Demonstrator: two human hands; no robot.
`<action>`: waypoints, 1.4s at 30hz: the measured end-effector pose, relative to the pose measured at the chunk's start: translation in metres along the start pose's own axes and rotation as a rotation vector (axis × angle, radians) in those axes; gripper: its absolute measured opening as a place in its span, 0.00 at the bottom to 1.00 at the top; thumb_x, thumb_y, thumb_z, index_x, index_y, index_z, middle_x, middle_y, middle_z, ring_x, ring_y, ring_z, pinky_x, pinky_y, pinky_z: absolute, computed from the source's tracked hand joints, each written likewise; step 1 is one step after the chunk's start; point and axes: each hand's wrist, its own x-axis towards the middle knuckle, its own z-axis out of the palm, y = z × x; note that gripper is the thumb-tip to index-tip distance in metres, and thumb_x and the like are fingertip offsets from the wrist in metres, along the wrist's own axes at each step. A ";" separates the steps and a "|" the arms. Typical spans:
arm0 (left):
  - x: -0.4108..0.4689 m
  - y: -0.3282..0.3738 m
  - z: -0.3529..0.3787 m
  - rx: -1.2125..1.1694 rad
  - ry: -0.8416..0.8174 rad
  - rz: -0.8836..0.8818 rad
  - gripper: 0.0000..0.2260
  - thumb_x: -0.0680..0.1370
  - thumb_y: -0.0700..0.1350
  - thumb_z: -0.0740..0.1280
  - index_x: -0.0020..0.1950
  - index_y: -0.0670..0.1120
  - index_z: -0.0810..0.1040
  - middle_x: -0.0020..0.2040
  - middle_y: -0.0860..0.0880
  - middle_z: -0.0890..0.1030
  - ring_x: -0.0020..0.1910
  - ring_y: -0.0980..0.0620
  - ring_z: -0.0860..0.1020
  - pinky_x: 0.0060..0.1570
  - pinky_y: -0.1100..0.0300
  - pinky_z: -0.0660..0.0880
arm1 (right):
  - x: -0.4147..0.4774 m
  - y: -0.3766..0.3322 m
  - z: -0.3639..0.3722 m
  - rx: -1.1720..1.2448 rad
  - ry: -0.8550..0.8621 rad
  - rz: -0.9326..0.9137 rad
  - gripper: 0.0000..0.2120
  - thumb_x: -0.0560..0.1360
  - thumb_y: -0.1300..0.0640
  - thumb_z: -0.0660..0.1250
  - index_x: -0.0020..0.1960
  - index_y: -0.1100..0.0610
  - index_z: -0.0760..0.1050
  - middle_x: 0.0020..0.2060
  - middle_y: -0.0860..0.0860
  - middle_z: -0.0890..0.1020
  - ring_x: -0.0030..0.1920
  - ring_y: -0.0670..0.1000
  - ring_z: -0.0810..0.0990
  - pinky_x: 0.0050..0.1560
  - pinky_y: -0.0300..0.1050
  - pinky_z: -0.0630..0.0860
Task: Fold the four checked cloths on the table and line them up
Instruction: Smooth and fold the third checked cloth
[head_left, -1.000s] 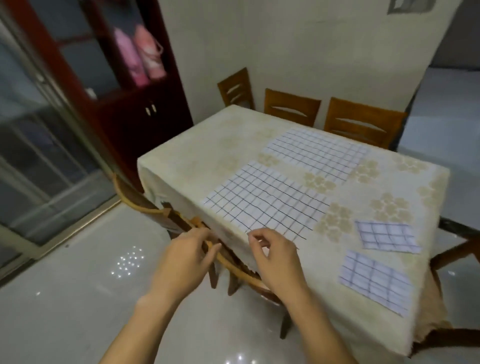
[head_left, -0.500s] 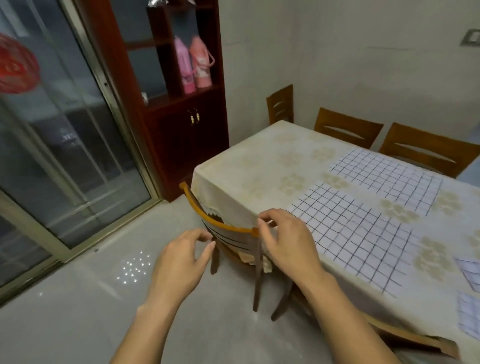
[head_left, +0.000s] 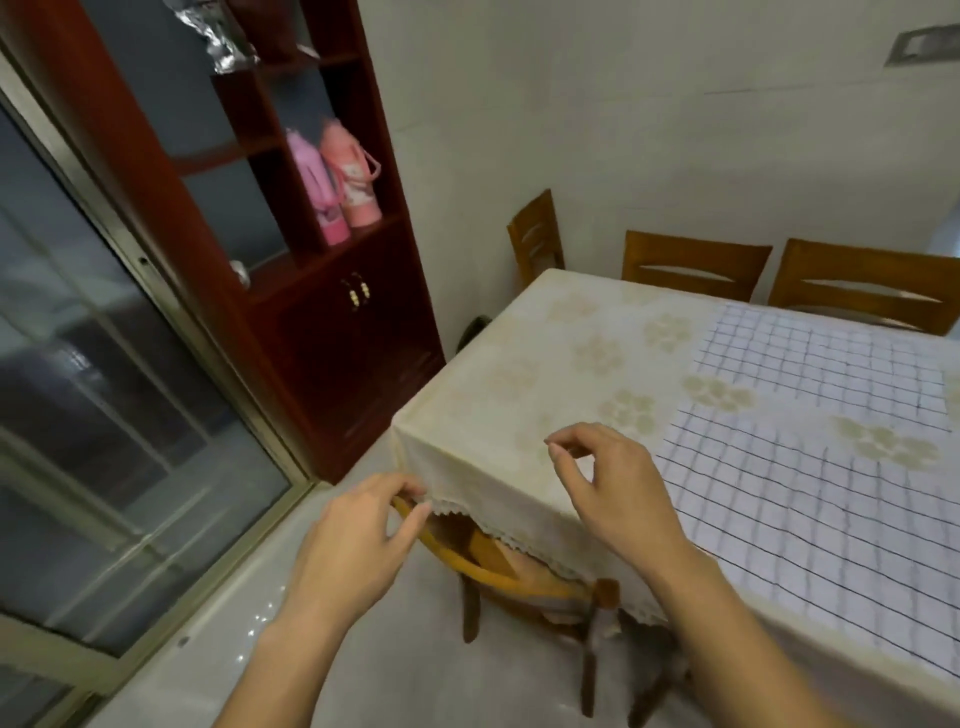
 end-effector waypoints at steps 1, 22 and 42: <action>0.009 -0.014 -0.011 0.013 0.007 -0.033 0.06 0.80 0.61 0.63 0.54 0.63 0.77 0.51 0.67 0.78 0.53 0.63 0.76 0.53 0.58 0.76 | 0.021 -0.008 0.018 0.023 -0.015 -0.008 0.07 0.81 0.50 0.63 0.54 0.47 0.80 0.48 0.39 0.81 0.49 0.40 0.78 0.53 0.41 0.77; 0.233 -0.333 -0.091 -0.113 0.098 -0.082 0.08 0.80 0.57 0.66 0.58 0.59 0.79 0.51 0.62 0.79 0.52 0.59 0.78 0.54 0.55 0.79 | 0.264 -0.167 0.307 -0.097 -0.093 -0.059 0.09 0.82 0.49 0.63 0.56 0.49 0.80 0.49 0.43 0.82 0.48 0.42 0.78 0.51 0.42 0.78; 0.538 -0.419 -0.127 -0.099 -0.047 0.275 0.08 0.81 0.53 0.66 0.58 0.55 0.80 0.52 0.60 0.79 0.57 0.59 0.77 0.56 0.61 0.74 | 0.492 -0.164 0.417 -0.091 0.210 0.191 0.08 0.81 0.50 0.65 0.58 0.49 0.80 0.50 0.41 0.81 0.49 0.41 0.79 0.53 0.38 0.79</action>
